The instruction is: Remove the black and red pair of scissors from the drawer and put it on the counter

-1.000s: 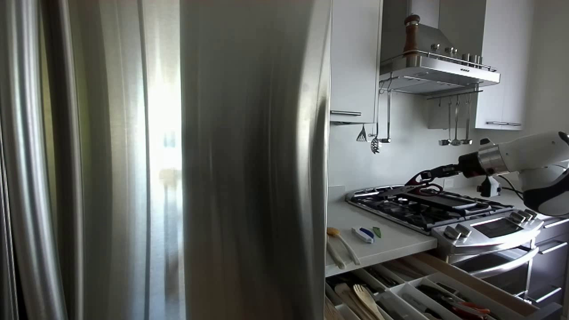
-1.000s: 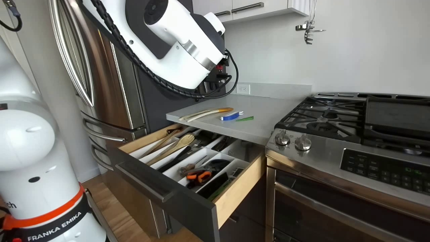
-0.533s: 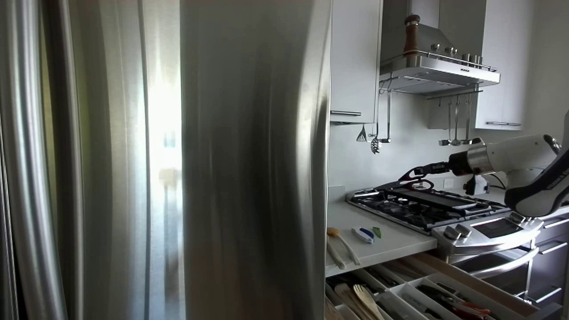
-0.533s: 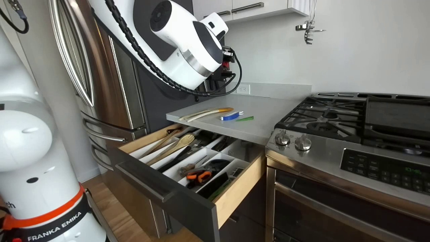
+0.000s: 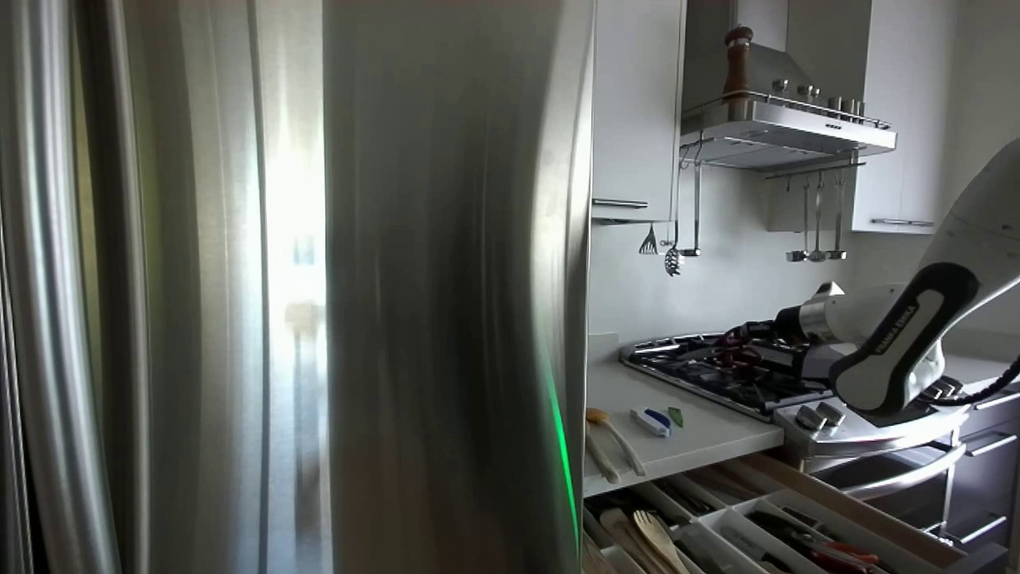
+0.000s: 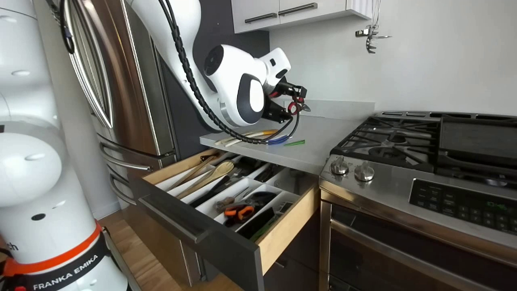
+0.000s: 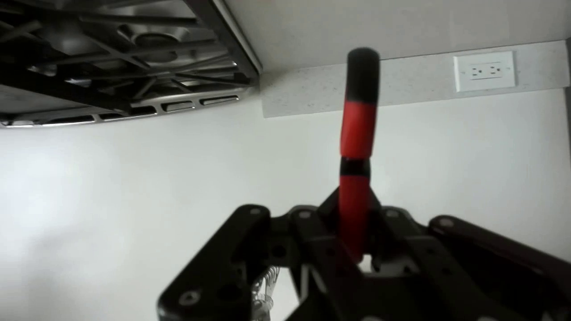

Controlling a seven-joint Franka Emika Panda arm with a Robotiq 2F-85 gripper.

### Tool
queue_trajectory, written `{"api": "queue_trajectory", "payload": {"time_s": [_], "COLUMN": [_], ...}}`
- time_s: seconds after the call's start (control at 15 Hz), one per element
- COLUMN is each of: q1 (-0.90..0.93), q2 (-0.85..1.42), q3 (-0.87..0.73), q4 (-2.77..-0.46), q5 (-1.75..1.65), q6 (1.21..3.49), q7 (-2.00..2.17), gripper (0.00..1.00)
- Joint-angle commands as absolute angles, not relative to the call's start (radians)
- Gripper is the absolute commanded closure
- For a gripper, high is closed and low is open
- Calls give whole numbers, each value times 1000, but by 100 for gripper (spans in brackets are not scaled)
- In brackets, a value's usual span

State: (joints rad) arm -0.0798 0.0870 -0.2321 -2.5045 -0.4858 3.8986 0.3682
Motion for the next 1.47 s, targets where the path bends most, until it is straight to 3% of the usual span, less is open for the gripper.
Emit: {"api": "queue_trajectory", "payload": {"time_s": [0.0, 0.13, 0.53, 0.6, 0.93, 1.4], "q1": [-65, -105, -94, -94, -54, 30], "q2": [202, 168, 218, 218, 338, 571], "q3": [-142, -119, -95, -95, -110, -122], "q4": [-2483, -2500, -2480, -2479, -2433, -2295], "q5": [-211, -255, -191, -191, -67, 96], "q6": [3957, 3927, 3962, 3962, 4001, 4229], "q7": [187, 212, 173, 173, -51, -313], "gripper": [98, 94, 94, 98, 98, 98]}}
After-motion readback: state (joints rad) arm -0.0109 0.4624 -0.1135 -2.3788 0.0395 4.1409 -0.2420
